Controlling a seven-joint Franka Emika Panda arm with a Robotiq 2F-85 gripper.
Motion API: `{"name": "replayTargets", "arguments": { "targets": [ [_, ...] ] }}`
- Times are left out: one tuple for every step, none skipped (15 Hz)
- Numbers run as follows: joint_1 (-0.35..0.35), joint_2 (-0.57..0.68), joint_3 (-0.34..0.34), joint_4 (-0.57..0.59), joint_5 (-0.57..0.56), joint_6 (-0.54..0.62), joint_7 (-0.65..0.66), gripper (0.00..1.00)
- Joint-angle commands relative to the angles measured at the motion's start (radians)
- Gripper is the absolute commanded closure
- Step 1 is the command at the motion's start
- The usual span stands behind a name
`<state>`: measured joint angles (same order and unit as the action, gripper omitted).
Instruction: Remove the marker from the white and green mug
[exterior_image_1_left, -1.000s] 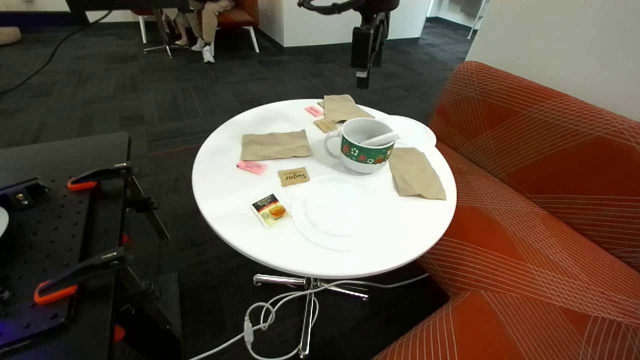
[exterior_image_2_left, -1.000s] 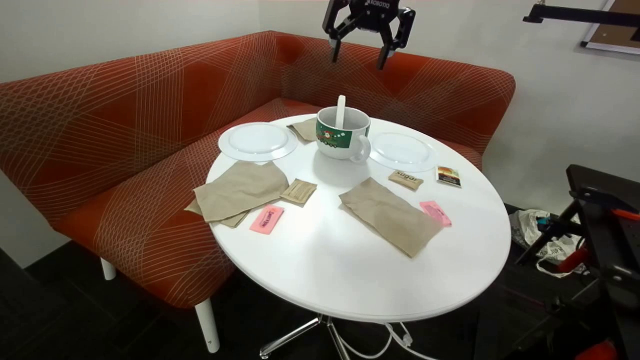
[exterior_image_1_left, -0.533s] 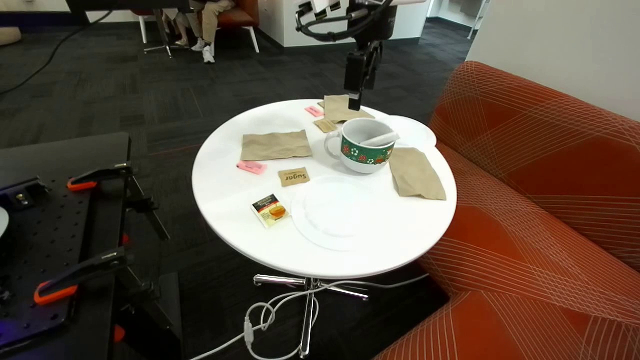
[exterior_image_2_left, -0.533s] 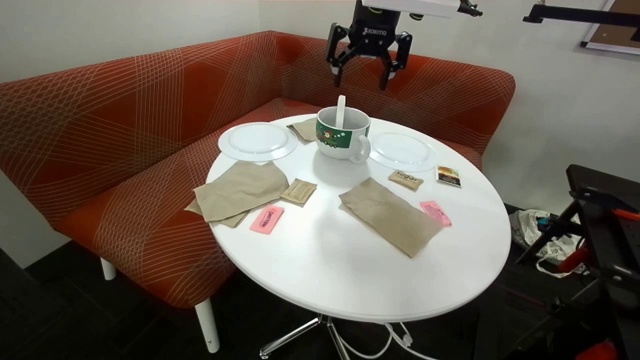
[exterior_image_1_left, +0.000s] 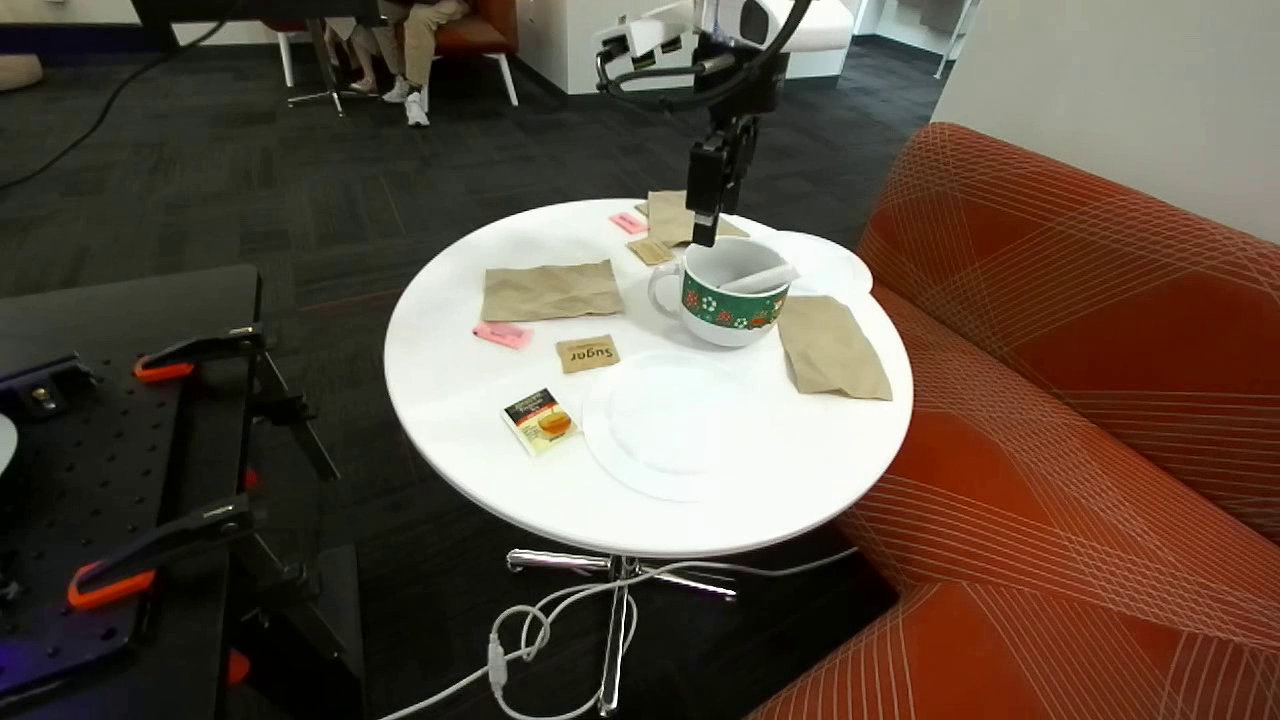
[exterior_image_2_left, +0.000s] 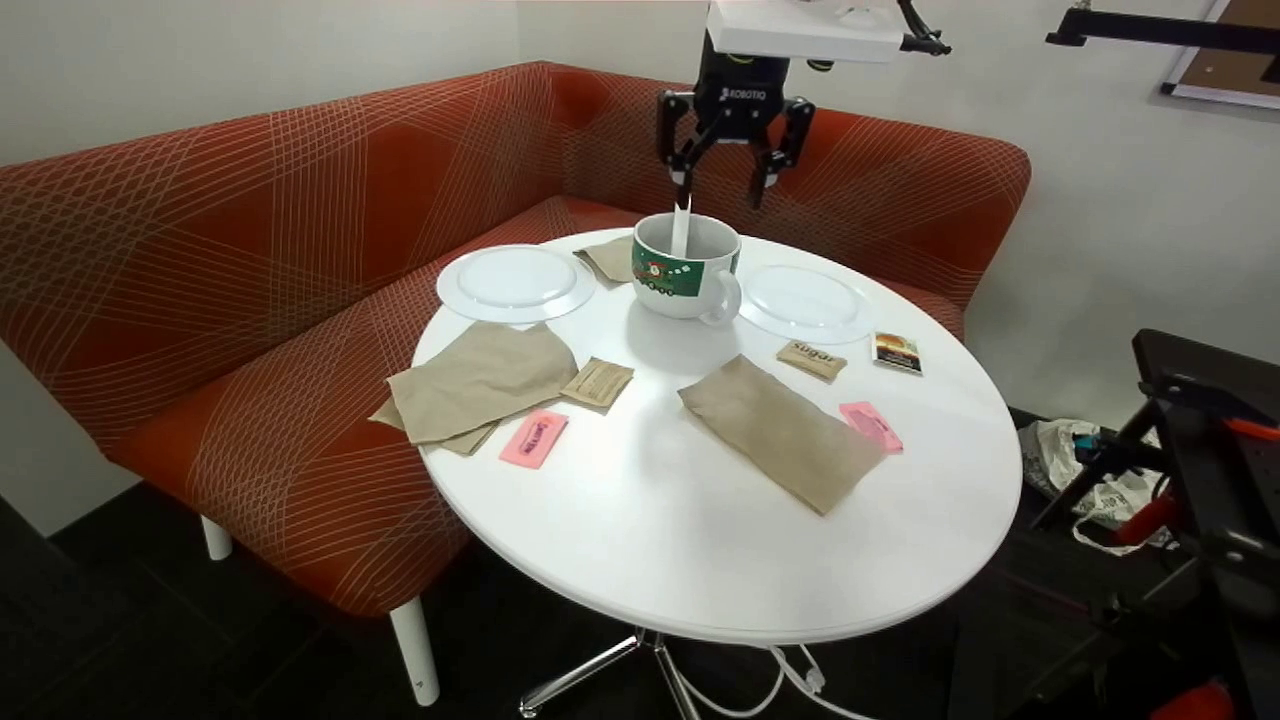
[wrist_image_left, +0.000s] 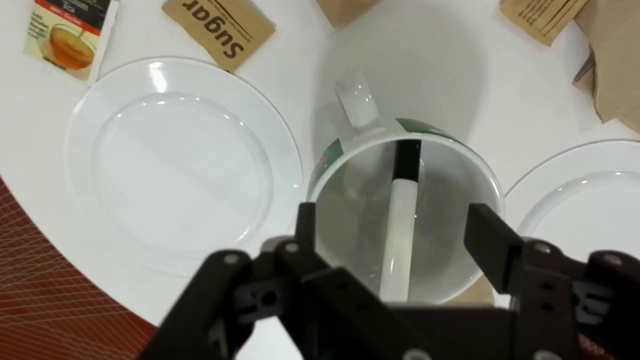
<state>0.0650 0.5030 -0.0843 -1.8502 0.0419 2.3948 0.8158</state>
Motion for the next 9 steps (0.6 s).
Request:
{"name": "replayTargets", "arguments": {
  "targets": [
    [0.009,0.046,-0.018,0.077,0.005,-0.066,0.022,0.21],
    [0.009,0.059,-0.021,0.095,0.004,-0.079,0.024,0.2],
    [0.008,0.073,-0.024,0.112,0.004,-0.091,0.025,0.21],
    [0.007,0.085,-0.026,0.128,0.004,-0.1,0.024,0.22],
    [0.007,0.097,-0.028,0.144,0.004,-0.114,0.025,0.24],
    [0.008,0.111,-0.03,0.162,0.003,-0.127,0.026,0.24],
    [0.007,0.123,-0.032,0.176,0.004,-0.136,0.025,0.26],
    [0.006,0.135,-0.032,0.192,0.005,-0.146,0.024,0.26],
    [0.007,0.147,-0.033,0.206,0.004,-0.151,0.024,0.28]
  ]
}}
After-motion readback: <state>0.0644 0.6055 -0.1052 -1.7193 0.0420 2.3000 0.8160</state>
